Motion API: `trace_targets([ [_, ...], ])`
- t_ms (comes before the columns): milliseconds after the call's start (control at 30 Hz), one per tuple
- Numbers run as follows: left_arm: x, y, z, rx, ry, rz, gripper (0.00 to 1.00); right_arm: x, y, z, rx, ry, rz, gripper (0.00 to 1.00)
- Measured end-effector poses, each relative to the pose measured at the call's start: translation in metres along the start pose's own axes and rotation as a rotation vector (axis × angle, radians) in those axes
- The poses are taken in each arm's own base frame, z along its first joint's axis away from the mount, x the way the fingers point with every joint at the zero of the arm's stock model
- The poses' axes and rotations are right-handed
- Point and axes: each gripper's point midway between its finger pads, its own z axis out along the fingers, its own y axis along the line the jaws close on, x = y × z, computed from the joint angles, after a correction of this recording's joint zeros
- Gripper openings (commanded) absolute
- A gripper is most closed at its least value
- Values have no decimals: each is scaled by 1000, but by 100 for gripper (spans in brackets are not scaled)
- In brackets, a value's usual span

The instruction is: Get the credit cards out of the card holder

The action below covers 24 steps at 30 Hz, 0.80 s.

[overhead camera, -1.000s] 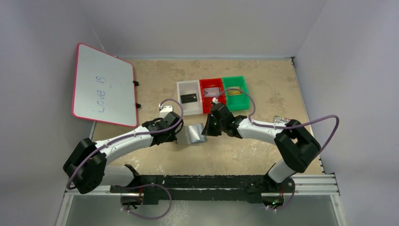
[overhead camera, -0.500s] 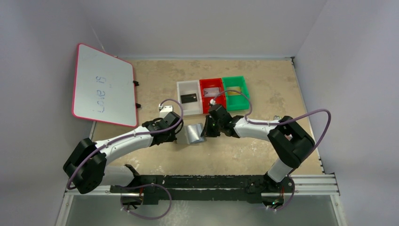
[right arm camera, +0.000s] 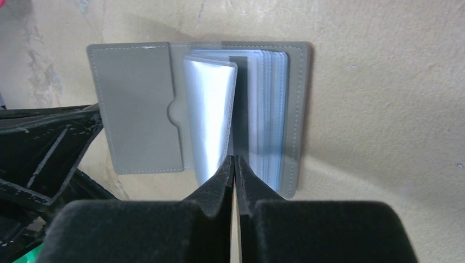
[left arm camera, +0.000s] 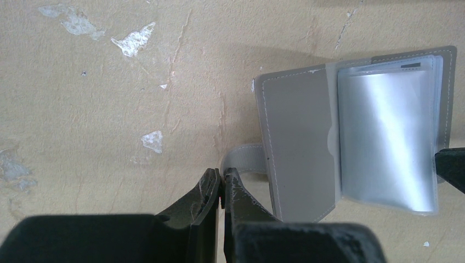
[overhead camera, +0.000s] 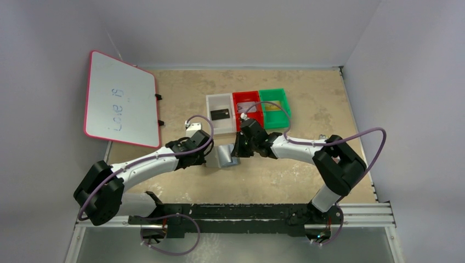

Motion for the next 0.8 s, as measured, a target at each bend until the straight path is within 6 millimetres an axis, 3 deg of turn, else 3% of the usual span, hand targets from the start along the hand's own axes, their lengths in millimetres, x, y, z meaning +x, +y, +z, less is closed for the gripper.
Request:
trace_targets([
  [233, 0, 0, 0, 0, 0, 0, 0, -3, 19, 1, -83, 3, -13, 7],
  [600, 0, 0, 0, 0, -1, -3, 0, 2, 46, 31, -243, 62, -31, 10],
  [800, -4, 0, -3, 4, -16, -19, 12, -4, 58, 45, -278, 63, -49, 13],
])
